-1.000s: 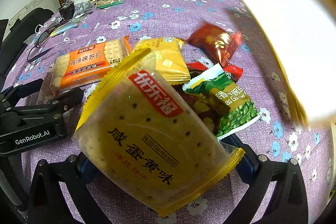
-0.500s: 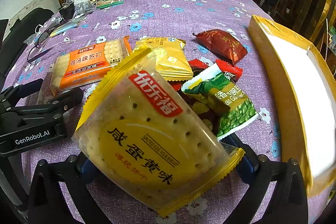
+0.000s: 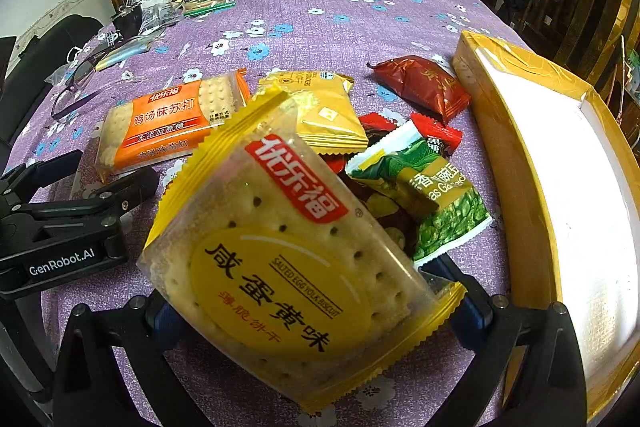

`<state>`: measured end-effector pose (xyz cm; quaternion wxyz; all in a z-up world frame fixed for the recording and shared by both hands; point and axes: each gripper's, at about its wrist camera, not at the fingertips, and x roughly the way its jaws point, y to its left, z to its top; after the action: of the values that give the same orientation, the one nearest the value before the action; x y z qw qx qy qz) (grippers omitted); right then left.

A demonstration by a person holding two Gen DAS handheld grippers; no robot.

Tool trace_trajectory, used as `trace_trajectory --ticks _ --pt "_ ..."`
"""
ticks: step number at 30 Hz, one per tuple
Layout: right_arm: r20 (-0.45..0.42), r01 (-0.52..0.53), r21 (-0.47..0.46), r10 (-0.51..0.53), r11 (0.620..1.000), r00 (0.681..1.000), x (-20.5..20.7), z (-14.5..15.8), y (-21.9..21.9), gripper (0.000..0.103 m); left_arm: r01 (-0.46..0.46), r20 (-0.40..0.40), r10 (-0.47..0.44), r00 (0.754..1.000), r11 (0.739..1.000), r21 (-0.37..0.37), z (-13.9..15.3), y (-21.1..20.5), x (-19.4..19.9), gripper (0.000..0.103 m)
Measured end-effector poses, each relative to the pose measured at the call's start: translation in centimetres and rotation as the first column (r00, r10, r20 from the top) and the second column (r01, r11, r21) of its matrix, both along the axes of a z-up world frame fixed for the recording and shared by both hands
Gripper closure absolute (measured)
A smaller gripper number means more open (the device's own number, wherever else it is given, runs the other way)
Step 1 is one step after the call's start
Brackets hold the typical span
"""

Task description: Organize snacks

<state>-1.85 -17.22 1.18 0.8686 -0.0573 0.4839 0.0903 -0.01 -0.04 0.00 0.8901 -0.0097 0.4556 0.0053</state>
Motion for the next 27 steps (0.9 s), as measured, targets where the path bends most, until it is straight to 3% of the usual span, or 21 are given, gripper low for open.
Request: trace_trajectory --ticks 21,27 --pt "0.0 0.0 0.0 0.0 1.0 1.0 -0.07 0.02 -0.01 0.0 0.0 0.0 0.0 1.0 1.0 0.0 0.0 0.0 0.0 0.0" --pt "-0.061 -0.099 -0.005 0.098 0.995 0.993 0.2 0.25 -0.24 0.0 0.0 0.0 0.0 1.0 1.0 0.0 0.0 0.0 0.0 0.0"
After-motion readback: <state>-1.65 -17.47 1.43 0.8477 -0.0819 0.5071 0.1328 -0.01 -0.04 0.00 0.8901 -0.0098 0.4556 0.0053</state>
